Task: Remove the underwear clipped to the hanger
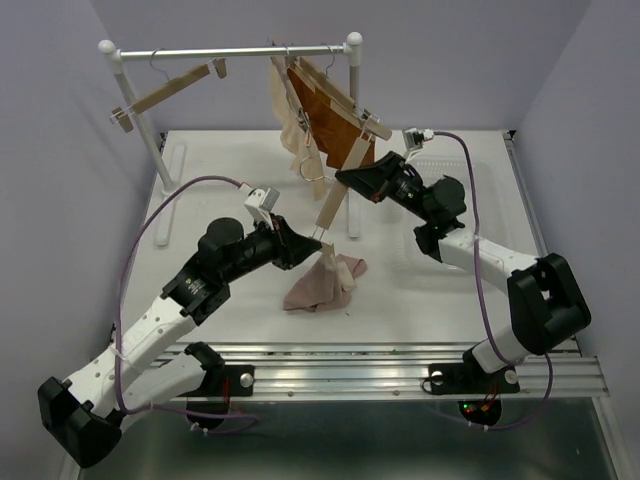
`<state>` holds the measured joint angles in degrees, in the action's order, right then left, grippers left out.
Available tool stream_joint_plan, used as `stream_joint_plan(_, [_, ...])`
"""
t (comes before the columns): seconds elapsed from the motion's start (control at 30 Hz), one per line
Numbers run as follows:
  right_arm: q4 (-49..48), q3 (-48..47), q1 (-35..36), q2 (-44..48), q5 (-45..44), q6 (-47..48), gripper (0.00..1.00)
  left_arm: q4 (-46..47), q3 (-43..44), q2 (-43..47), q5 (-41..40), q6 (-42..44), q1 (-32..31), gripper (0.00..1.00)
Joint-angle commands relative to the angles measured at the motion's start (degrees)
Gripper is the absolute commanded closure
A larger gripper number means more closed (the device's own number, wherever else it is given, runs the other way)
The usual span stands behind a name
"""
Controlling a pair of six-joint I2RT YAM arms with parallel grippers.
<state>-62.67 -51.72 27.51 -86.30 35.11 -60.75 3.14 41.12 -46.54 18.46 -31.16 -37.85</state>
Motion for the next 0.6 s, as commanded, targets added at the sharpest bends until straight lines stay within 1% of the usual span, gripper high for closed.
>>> stream_joint_plan(0.0, [-5.7,-2.8,0.2,-2.2,3.5,6.0,0.99,-7.3,10.1,-2.2,-5.2,6.3,0.0,1.00])
stream_joint_plan(0.03, [-7.0,-2.8,0.2,-3.1,3.6,5.1,0.99,-8.7,11.3,-2.6,-5.6,7.2,0.0,1.00])
stream_joint_plan(0.07, [-10.8,-2.7,0.2,-3.5,4.8,4.6,0.99,-11.9,14.0,-3.4,-7.5,8.4,0.0,1.00])
stream_joint_plan(0.13, [-12.9,-2.9,0.2,-4.4,5.2,2.7,0.99,-16.4,17.1,-4.5,-10.3,9.6,-0.1,1.00])
stream_joint_plan(0.17, [-13.6,-3.2,0.2,-4.7,5.6,2.7,0.99,-20.7,20.0,-5.0,-12.8,10.0,0.0,1.00])
stream_joint_plan(0.23, [-14.5,-3.8,0.2,-5.5,6.2,3.0,0.99,-25.0,23.1,-6.8,-13.6,11.6,0.0,1.00])
stream_joint_plan(0.43, [-14.9,-4.6,0.2,-6.5,7.8,3.4,0.99,-29.3,26.5,-8.6,-14.6,13.2,-0.1,1.00])
stream_joint_plan(0.5, [-15.5,-4.9,0.2,-6.9,8.2,3.4,0.99,-32.3,28.5,-8.7,-17.0,13.6,-0.1,1.00])
stream_joint_plan(0.57, [-16.5,-5.4,0.2,-7.3,8.6,2.7,0.99,-32.9,29.4,-7.9,-17.8,14.0,-0.1,1.00])
